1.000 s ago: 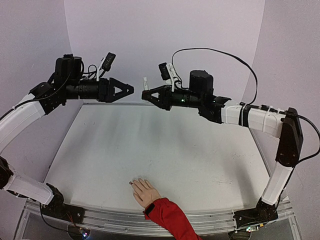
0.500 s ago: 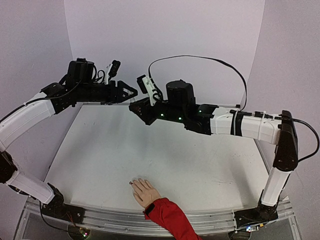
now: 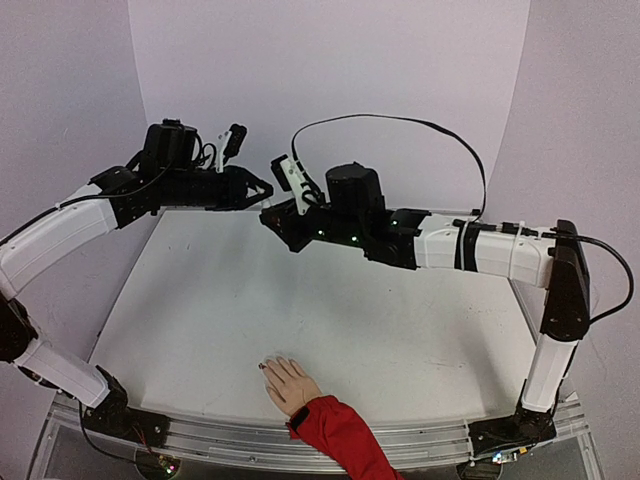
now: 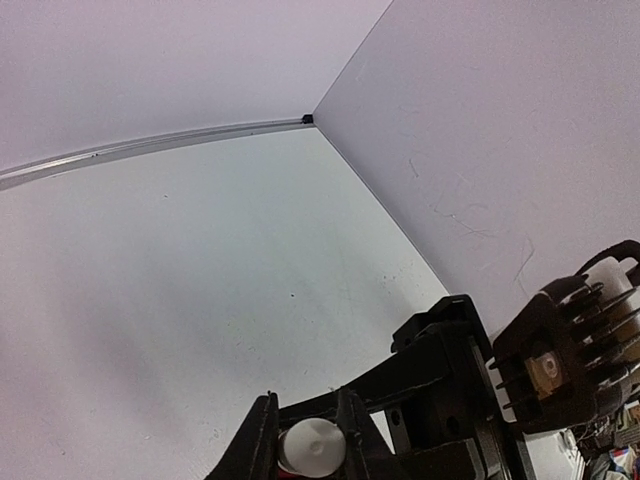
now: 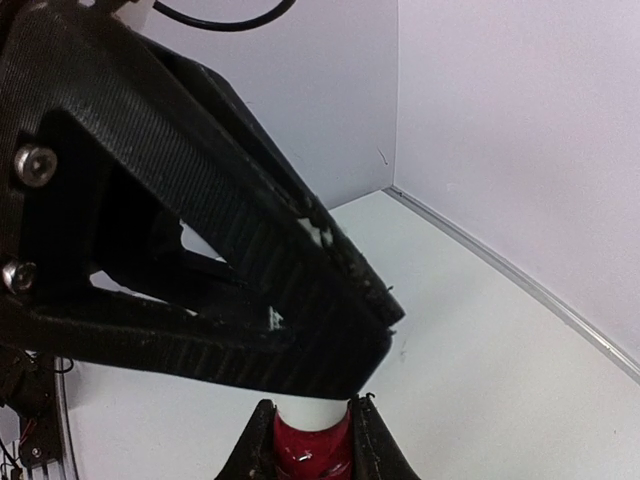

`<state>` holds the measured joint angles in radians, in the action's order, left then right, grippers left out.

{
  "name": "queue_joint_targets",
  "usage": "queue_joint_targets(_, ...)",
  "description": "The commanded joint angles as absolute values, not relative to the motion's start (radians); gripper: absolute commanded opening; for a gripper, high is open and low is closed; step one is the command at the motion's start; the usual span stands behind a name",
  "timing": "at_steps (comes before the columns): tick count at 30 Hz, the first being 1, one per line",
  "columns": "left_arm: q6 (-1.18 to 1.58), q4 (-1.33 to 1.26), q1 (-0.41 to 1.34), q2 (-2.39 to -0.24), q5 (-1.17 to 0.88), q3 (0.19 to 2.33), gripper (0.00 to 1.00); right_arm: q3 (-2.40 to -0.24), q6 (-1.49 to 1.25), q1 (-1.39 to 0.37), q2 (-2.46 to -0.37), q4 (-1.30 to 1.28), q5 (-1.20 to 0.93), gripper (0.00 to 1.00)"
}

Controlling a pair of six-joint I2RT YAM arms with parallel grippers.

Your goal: Paint the nails

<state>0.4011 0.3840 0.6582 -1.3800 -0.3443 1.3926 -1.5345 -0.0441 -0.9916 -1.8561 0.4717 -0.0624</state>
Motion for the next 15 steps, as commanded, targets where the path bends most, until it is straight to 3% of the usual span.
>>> queue_joint_targets(1, 0.380, 0.359, 0.670, -1.398, -0.377, 1.436, 0.18, -1.596, -0.015, -1.000, -1.860, 0.534, -0.075, 0.00)
queue_joint_targets(6, 0.343, 0.363, 0.670, -1.408, -0.434, 1.452, 0.07, -1.591, 0.038, -0.989, -1.844, 0.536, -0.183, 0.00)
queue_joint_targets(9, 0.285, 0.357, 0.670, -1.401, -0.540, 1.455, 0.01, -1.592, 0.027, -0.944, -1.825, 0.538, -0.424, 0.00)
queue_joint_targets(13, 0.143, 0.318, 0.669, -1.383, -0.936, 1.450, 0.00, -1.629, -0.060, -0.867, -1.830, 0.566, -0.999, 0.00)
queue_joint_targets(15, 0.107, 0.274, 0.669, -1.368, -1.195, 1.431, 0.00, -1.658, -0.100, -0.861, -1.833, 0.576, -1.168, 0.00)
